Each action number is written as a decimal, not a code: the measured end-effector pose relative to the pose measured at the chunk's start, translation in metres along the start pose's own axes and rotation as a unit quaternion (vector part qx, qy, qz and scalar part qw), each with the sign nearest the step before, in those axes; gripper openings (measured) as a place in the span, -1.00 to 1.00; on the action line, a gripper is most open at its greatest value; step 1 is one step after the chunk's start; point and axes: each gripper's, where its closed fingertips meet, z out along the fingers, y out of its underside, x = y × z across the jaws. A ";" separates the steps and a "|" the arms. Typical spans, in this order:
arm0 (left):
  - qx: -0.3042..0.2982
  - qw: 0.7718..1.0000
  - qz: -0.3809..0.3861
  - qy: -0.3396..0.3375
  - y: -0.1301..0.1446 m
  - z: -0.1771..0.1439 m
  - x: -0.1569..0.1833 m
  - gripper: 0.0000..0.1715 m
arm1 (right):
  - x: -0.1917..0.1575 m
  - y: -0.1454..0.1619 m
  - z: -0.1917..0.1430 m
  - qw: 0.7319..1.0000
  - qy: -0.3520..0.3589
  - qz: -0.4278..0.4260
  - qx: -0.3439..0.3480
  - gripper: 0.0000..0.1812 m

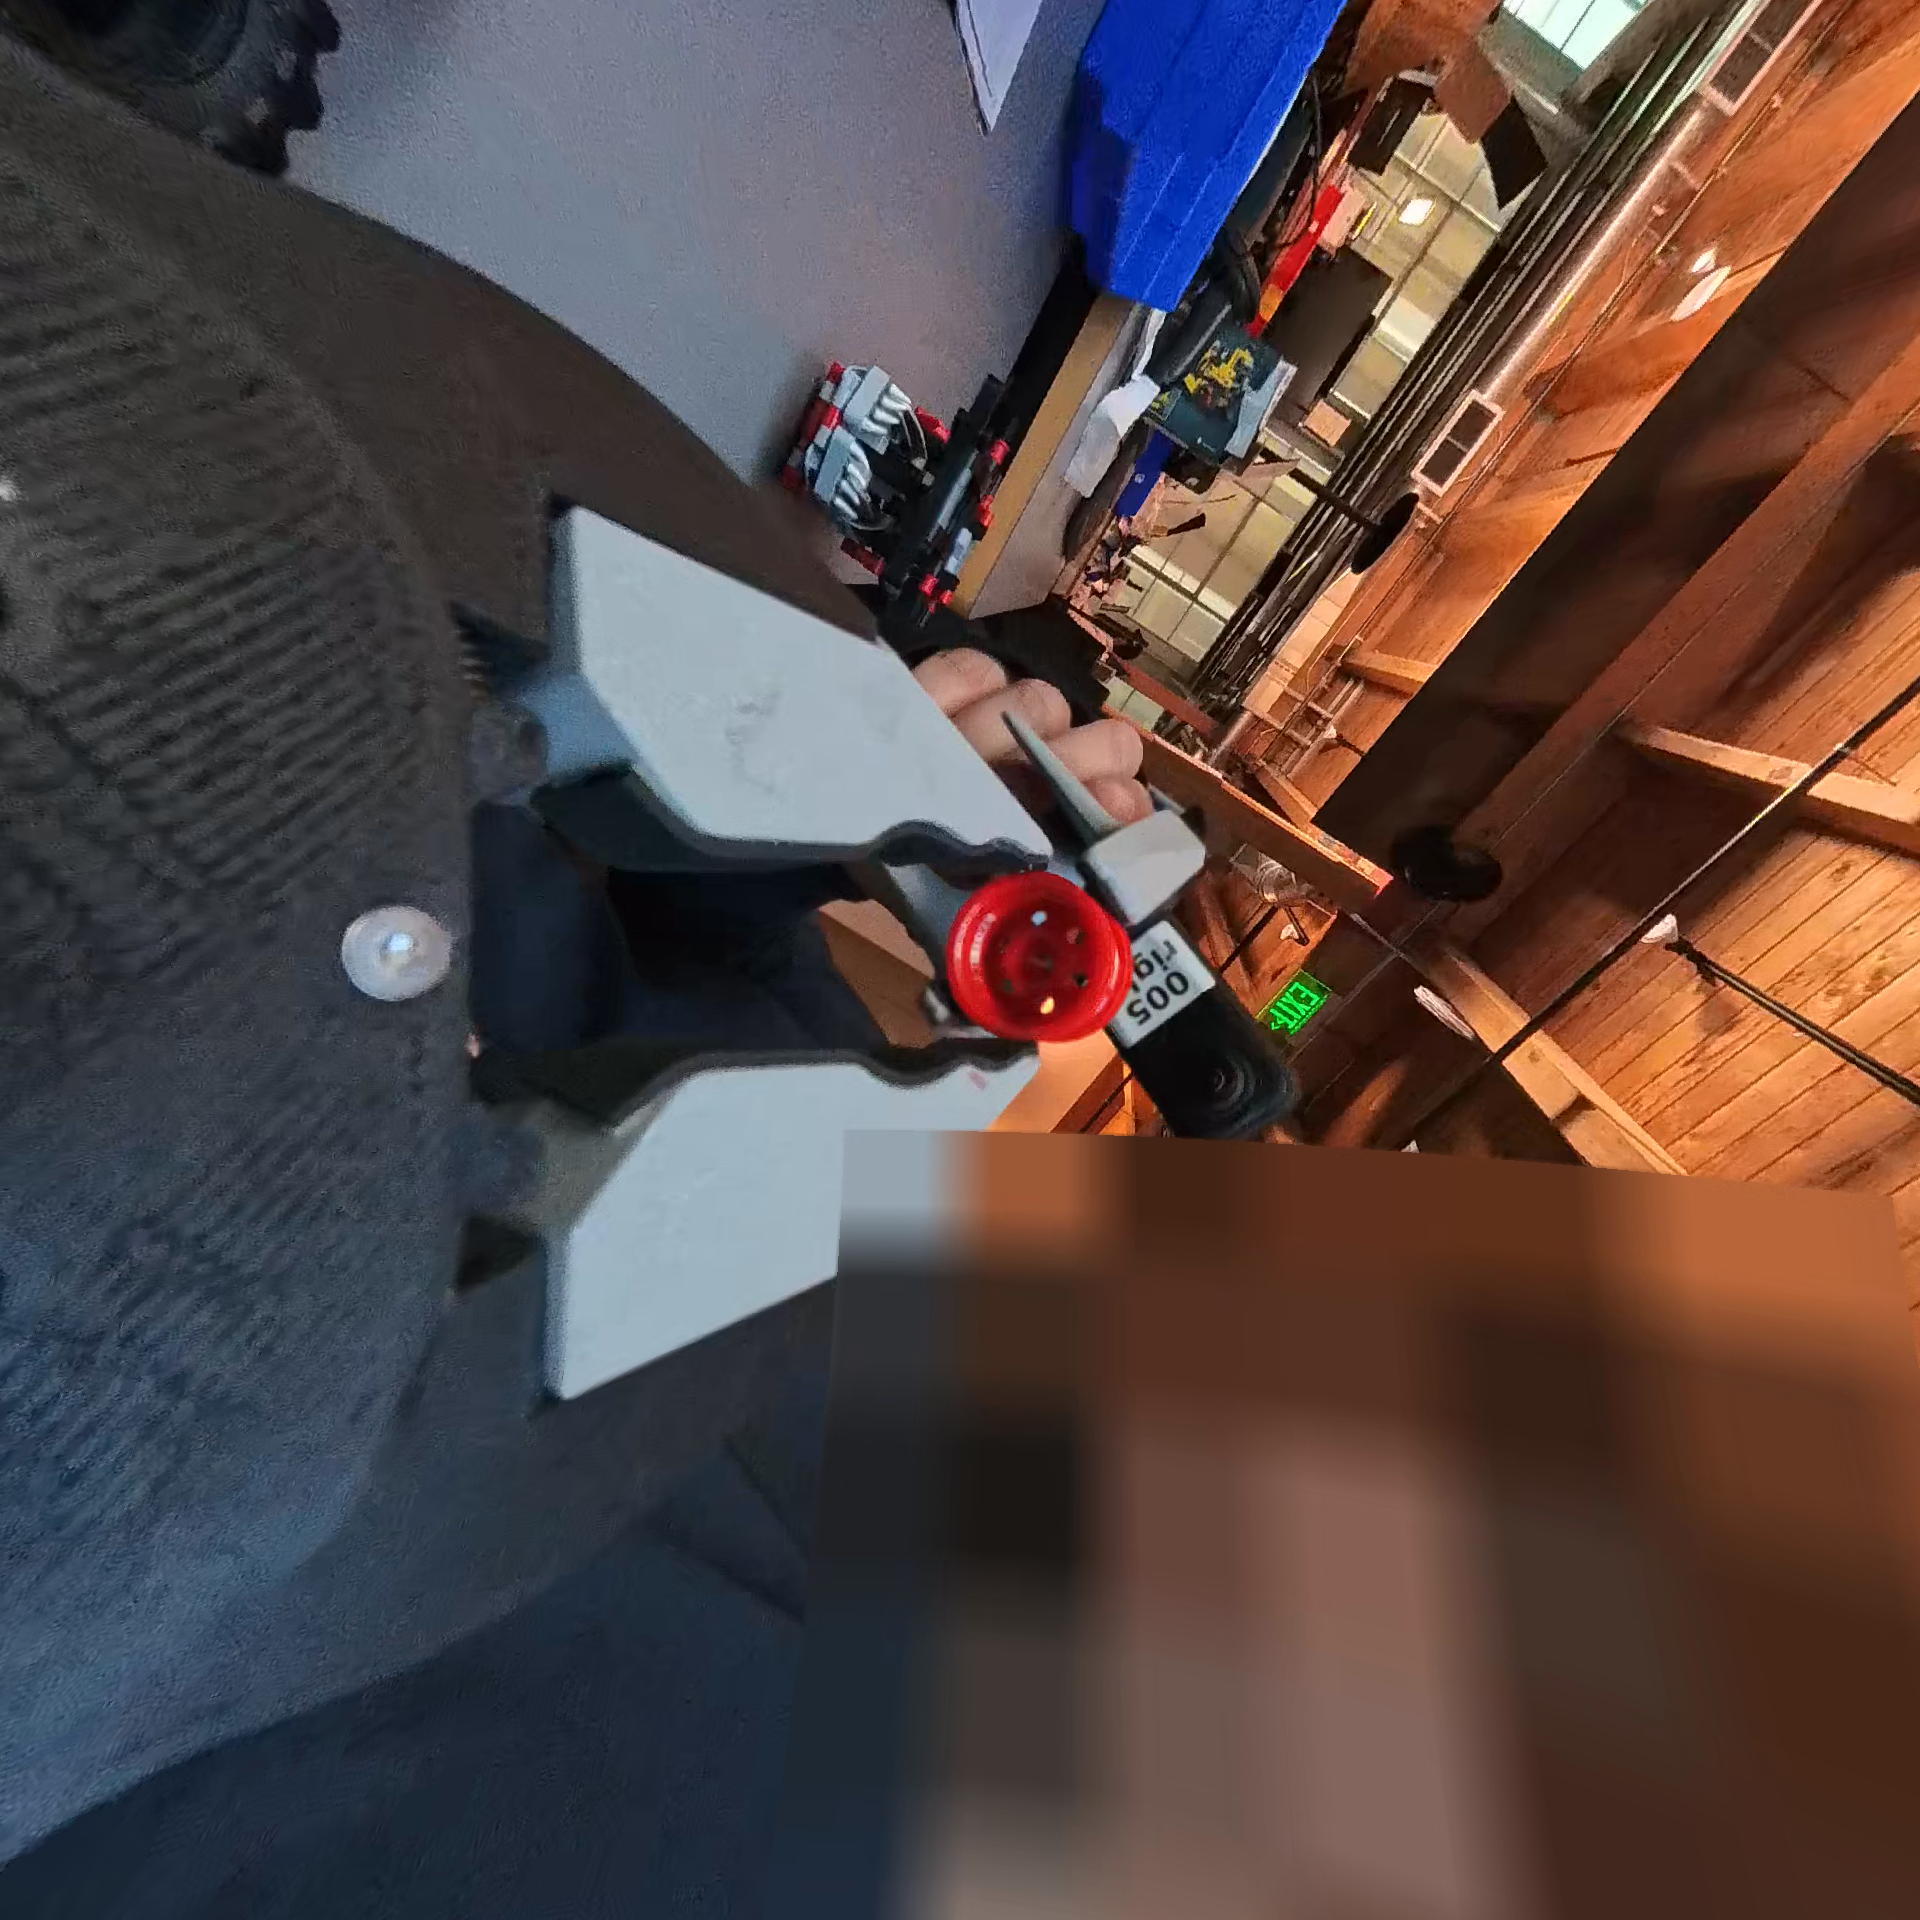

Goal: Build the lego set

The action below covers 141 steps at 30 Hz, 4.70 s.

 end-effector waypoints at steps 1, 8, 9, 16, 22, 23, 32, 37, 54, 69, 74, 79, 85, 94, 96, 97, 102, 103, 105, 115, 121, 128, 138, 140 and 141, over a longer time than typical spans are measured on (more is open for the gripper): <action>-0.001 1.000 -0.004 -0.004 0.001 -0.001 -0.003 -0.67 | 0.000 0.003 0.000 1.000 -0.003 0.003 -0.008 -0.67; -0.155 0.961 0.040 -0.225 0.015 -0.045 -0.056 -0.60 | 0.029 0.077 -0.007 0.982 -0.018 0.087 -0.165 -0.68; -0.207 0.936 0.067 -0.276 0.024 -0.057 -0.067 -0.57 | 0.027 0.095 -0.008 0.973 -0.038 0.110 -0.200 -0.68; -0.466 0.767 0.133 -0.421 0.079 -0.103 -0.119 -0.53 | 0.022 0.146 -0.002 0.941 -0.060 0.132 -0.305 -0.68; -0.452 0.773 0.178 -0.409 0.067 -0.091 -0.108 -0.48 | 0.025 0.150 -0.034 0.930 -0.047 0.141 -0.337 -0.68; -0.437 0.779 0.188 -0.408 0.061 -0.087 -0.103 -0.49 | 0.023 0.149 -0.035 0.929 -0.050 0.146 -0.335 -0.68; -0.487 0.764 0.127 -0.404 0.088 -0.118 -0.119 -0.33 | 0.008 0.141 -0.022 0.928 -0.086 0.158 -0.327 -0.68; -0.476 0.796 0.104 -0.360 0.093 -0.095 -0.131 -0.30 | 0.005 0.134 -0.018 0.920 -0.104 0.147 -0.348 -0.68; -0.460 0.786 0.181 -0.373 0.073 -0.103 -0.106 -0.31 | -0.007 0.155 0.035 0.867 -0.181 0.043 -0.462 -0.68; -0.443 0.808 0.196 -0.335 0.073 -0.098 -0.114 -0.75 | -0.009 0.158 0.026 0.837 -0.237 0.028 -0.493 -0.56; -0.459 0.800 0.196 -0.334 0.075 -0.099 -0.114 -0.79 | -0.004 0.136 0.028 0.872 -0.222 0.043 -0.434 -0.79; -0.440 0.809 0.190 -0.341 0.070 -0.100 -0.112 -0.67 | -0.002 0.145 0.033 0.877 -0.202 0.052 -0.433 -0.85; -0.442 0.799 0.215 -0.346 0.072 -0.097 -0.114 -0.72 | 0.000 0.146 0.037 0.888 -0.200 0.080 -0.406 -0.88; -0.476 0.777 0.235 -0.337 0.072 -0.098 -0.117 -0.72 | -0.001 0.148 0.037 0.881 -0.207 0.057 -0.421 -0.88; -0.487 0.769 0.235 -0.342 0.072 -0.099 -0.116 -0.73 | -0.001 0.148 0.037 0.879 -0.204 0.049 -0.427 -0.88; -0.487 0.767 0.231 -0.349 0.072 -0.099 -0.116 -0.73 | -0.001 0.148 0.036 0.878 -0.202 0.043 -0.432 -0.88; -0.387 0.843 0.140 -0.346 0.054 -0.086 -0.103 -0.81 | -0.001 0.148 0.037 0.879 -0.195 0.025 -0.434 -0.88; -0.377 0.847 0.128 -0.351 0.051 -0.086 -0.103 -0.89 | -0.001 0.148 0.037 0.880 -0.198 0.033 -0.432 -0.88; -0.388 0.836 0.113 -0.370 0.053 -0.091 -0.108 -0.92 | -0.001 0.148 0.037 0.881 -0.200 0.038 -0.427 -0.88; -0.450 0.782 0.092 -0.421 0.058 -0.106 -0.112 -0.72 | -0.002 0.150 0.036 0.877 -0.215 0.028 -0.430 -0.88; -0.487 0.760 0.122 -0.414 0.066 -0.102 -0.117 -0.89 | -0.003 0.153 0.036 0.872 -0.221 0.010 -0.437 -0.88; -0.486 0.749 0.142 -0.427 0.074 -0.108 -0.121 -0.92 | -0.001 0.163 0.041 0.880 -0.207 -0.030 -0.427 -1.00; -0.514 0.729 0.145 -0.428 0.073 -0.108 -0.119 -0.92 | 0.001 0.144 0.037 0.896 -0.212 0.059 -0.386 -1.00; -0.511 0.729 0.150 -0.430 0.072 -0.107 -0.119 -0.92 | 0.000 0.136 0.033 0.899 -0.220 0.055 -0.374 -1.00; -0.512 0.727 0.155 -0.430 0.072 -0.107 -0.118 -0.92 | -0.001 0.142 0.031 0.893 -0.219 0.041 -0.391 -1.00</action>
